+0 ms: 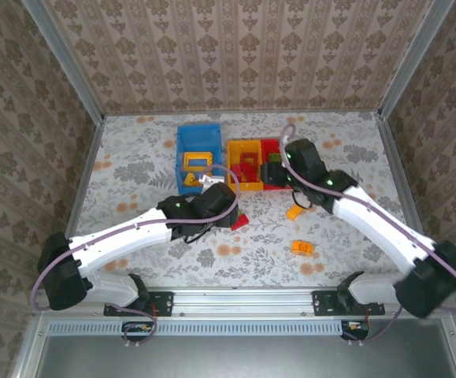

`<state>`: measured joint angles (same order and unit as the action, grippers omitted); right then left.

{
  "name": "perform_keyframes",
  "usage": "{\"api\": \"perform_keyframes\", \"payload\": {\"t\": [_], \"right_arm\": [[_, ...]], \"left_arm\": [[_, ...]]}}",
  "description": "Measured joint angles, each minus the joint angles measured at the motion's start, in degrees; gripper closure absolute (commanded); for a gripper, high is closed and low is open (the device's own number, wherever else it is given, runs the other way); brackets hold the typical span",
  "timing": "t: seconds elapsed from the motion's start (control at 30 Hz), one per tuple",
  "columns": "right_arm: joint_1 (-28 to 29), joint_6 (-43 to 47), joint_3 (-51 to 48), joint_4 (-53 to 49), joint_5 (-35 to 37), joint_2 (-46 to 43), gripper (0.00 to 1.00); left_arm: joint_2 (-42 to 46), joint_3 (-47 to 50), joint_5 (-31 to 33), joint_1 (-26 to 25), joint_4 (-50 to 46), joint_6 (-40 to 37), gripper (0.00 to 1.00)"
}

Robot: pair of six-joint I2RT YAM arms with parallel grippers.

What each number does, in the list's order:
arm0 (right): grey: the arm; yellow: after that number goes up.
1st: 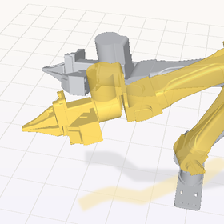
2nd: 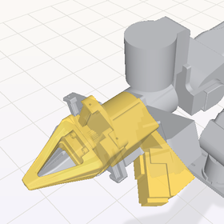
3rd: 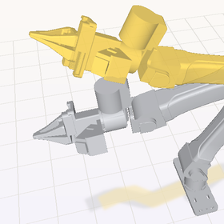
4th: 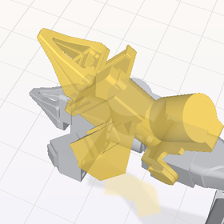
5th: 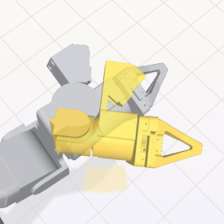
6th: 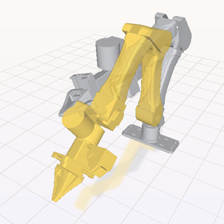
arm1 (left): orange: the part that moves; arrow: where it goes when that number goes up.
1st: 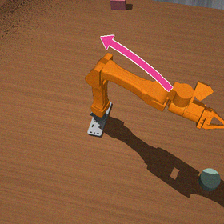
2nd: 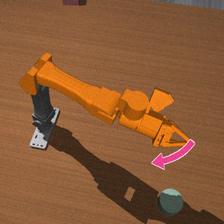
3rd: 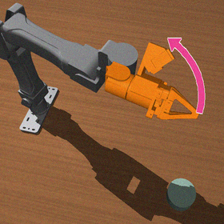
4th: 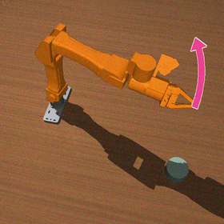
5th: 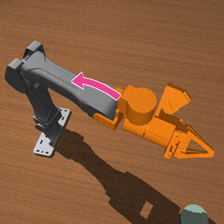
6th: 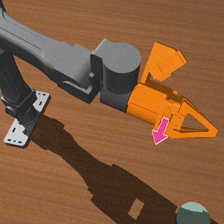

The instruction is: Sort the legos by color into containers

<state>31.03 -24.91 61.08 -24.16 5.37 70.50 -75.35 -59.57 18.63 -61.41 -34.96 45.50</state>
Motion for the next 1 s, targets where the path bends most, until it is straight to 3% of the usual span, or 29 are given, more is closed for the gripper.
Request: {"api": "perform_keyframes", "payload": {"t": [0.1,0.23,0.47,0.67,1.0], "right_arm": [[-0.17,-3.80,-6.78,-4.17,2.82,-8.57,0.39],[-1.90,-8.37,-13.18,-12.57,6.23,-19.47,0.36],[-7.87,-12.39,-13.90,-26.47,12.70,-35.32,0.27],[-8.66,-12.90,-9.46,-32.24,17.18,-39.32,0.23],[-8.66,-12.92,-8.41,-34.56,17.07,-41.07,0.22]], "left_arm": [[-4.07,-1.29,-2.93,-2.86,2.93,-3.19,0.29],[-16.41,-9.35,-5.68,-9.55,4.72,-6.67,0.25],[-33.77,-21.86,-11.02,-17.55,9.51,-13.66,0.17],[-34.82,-21.62,-15.13,-16.90,13.53,-29.22,0.11],[-38.97,-22.25,-18.95,-14.97,14.82,-56.59,0.10]]}}
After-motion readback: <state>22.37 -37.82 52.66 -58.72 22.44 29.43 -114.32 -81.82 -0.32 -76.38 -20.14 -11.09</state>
